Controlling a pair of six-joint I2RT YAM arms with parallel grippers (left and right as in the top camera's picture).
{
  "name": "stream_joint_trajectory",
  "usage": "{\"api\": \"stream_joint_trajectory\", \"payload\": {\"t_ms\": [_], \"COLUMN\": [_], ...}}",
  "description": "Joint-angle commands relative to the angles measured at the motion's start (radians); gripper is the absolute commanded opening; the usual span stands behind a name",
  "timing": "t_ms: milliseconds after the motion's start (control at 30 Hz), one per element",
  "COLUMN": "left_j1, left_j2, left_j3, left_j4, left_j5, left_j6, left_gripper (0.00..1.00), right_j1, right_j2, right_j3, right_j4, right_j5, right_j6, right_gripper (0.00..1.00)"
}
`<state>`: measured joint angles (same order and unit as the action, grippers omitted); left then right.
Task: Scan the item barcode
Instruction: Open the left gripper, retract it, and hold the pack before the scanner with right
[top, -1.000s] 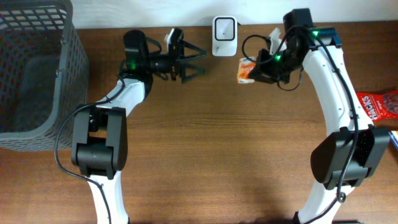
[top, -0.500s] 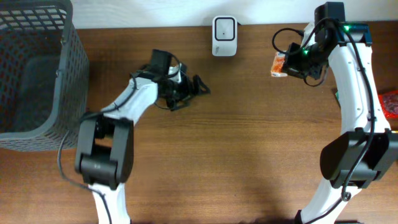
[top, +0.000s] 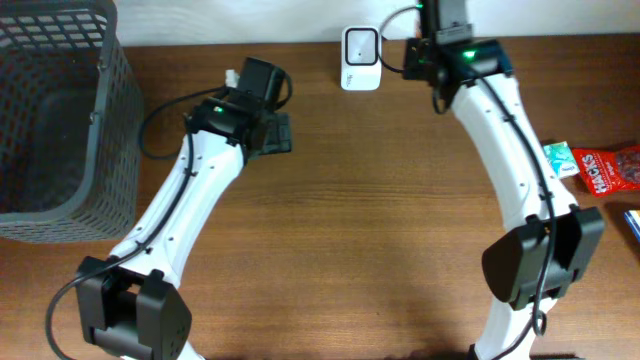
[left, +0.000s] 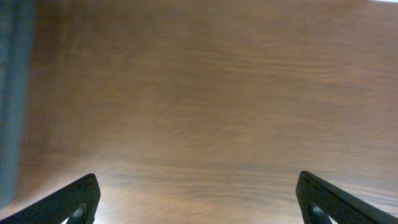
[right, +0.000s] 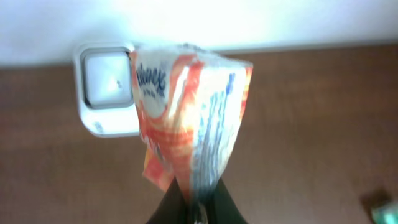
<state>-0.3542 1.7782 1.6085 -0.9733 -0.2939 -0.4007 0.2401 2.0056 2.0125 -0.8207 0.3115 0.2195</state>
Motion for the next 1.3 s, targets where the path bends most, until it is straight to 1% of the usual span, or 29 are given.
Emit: {"api": "stream_joint_trajectory", "payload": {"t_ms": [0,67,333,433,500,667,933,1133,1267], "left_j1": [0.017,0.017,0.017,0.017,0.017,0.017,0.017,0.017,0.017], "left_j2": [0.006,0.006,0.006,0.006,0.006,0.006,0.006,0.006,0.006], "left_j3": [-0.003,-0.003,-0.003,-0.003,-0.003,-0.003,-0.003,-0.003,-0.003], "left_j4": [-0.038,-0.044,-0.043,-0.043,-0.043,-0.043,-0.043,-0.043,-0.043], "left_j5": [-0.039,-0.039,-0.039,-0.039,-0.039,-0.039,-0.039,-0.039,-0.039], "left_j6": [-0.002,-0.002,-0.002,-0.002,-0.002,-0.002,-0.002,-0.002,-0.002], "left_gripper": [0.99,0.99,0.99,0.99,0.99,0.99,0.99,0.99,0.99], "right_j1": [0.042,0.058,0.081,0.081,0.082,0.087,0.103,0.103,0.101], "right_j2": [0.056,0.085,0.205,0.254,0.282,0.338,0.357,0.357,0.357], "right_j3": [0.013,0.013,0.013,0.013,0.013,0.013,0.013,0.006,0.006], "right_j4": [0.111,0.174,0.409,0.492,0.519,0.543,0.548,0.517,0.517], "right_j5": [0.112,0.111,0.111,0.088,0.084,0.013,0.015,0.019,0.096], "right_j6": [-0.103,-0.137,-0.362,-0.425,-0.452,-0.531,-0.686,-0.687,-0.687], "right_gripper": [0.04,0.04,0.04,0.04,0.04,0.04,0.04,0.04,0.04]}}
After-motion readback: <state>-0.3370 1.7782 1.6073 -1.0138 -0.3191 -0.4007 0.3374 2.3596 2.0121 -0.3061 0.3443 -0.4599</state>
